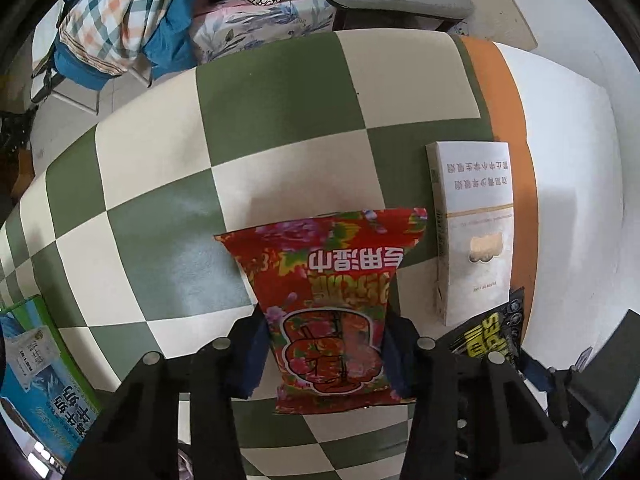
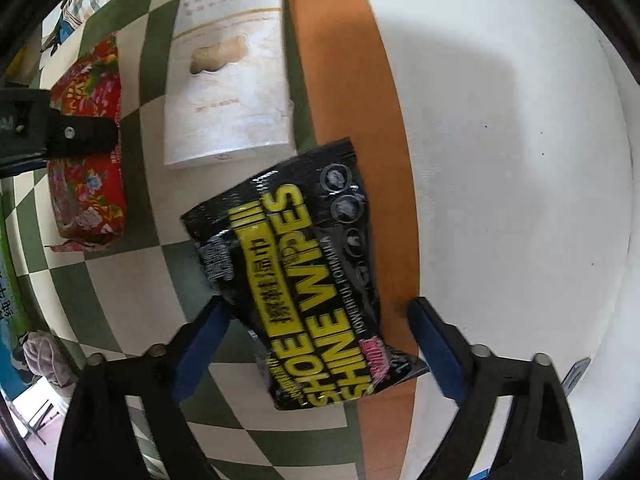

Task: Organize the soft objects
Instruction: 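Carry both packs into the cardboard box and open both tools to release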

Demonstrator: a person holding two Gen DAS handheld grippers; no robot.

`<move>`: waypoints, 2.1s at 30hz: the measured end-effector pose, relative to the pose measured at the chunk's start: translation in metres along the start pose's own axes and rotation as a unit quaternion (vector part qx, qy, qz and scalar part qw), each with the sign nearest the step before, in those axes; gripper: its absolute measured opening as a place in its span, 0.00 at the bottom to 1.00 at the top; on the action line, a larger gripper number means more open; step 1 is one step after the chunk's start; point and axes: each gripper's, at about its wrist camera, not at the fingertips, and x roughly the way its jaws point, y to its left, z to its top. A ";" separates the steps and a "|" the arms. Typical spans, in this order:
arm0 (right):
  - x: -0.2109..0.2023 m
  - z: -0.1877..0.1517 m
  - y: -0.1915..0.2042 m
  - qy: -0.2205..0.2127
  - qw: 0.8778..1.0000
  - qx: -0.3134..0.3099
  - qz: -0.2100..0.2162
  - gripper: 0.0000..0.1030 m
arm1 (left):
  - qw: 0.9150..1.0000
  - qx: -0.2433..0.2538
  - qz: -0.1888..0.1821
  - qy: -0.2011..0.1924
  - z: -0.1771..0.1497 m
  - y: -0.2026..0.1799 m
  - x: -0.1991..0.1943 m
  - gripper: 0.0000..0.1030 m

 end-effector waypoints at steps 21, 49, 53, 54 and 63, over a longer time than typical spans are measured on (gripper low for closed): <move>-0.101 -0.064 0.056 -0.082 0.993 0.020 0.080 0.56 | 0.988 0.016 -0.093 -0.120 -0.104 0.071 -0.146 0.41; -0.189 -0.189 0.468 -0.085 0.953 -0.172 0.237 0.56 | 0.976 -0.162 -0.021 -0.143 -0.274 0.456 -0.182 0.41; -0.166 -0.179 0.491 -0.074 0.955 -0.159 0.240 0.56 | 0.979 -0.176 -0.034 -0.095 -0.262 0.487 -0.149 0.41; -0.158 -0.177 0.499 -0.066 0.956 -0.154 0.242 0.56 | 0.980 -0.179 -0.038 -0.083 -0.259 0.492 -0.140 0.41; -0.105 -0.163 0.529 -0.041 0.963 -0.140 0.225 0.56 | 0.982 -0.179 -0.055 -0.018 -0.245 0.511 -0.092 0.42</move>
